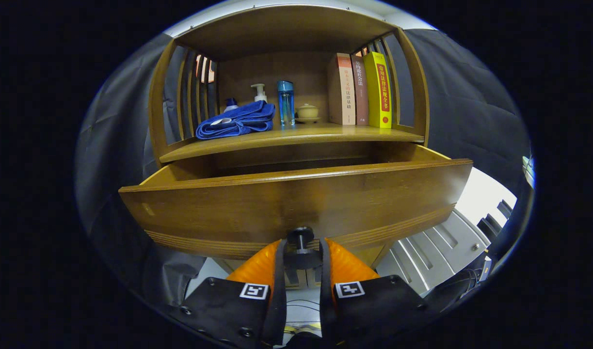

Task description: Pull open the drawer, take out the items inside it, and place them on the countertop above the cabinet.

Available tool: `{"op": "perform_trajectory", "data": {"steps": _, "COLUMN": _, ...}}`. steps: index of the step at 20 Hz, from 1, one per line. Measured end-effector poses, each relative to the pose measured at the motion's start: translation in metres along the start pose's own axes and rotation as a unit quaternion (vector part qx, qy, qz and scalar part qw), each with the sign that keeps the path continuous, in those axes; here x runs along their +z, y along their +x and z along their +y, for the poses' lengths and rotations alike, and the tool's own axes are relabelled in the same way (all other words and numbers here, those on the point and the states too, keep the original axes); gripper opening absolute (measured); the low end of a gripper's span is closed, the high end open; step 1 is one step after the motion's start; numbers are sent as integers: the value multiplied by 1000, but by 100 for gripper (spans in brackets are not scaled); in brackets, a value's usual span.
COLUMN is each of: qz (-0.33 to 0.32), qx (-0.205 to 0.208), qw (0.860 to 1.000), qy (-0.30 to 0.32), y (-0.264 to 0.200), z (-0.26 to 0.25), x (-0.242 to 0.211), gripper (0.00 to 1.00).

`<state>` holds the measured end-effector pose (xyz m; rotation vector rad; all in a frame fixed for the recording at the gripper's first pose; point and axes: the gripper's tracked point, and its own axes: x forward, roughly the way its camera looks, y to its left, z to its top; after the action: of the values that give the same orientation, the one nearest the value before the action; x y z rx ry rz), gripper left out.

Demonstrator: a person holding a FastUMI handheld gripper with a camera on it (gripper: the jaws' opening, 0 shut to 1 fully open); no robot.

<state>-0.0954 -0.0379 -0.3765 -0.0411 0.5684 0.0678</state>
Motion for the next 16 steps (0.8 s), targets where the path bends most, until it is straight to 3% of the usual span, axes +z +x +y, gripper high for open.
{"op": "perform_trajectory", "data": {"steps": 16, "qz": 18, "qx": -5, "qw": 1000, "qy": -3, "y": -45, "z": -6, "x": -18, "gripper": 37}}
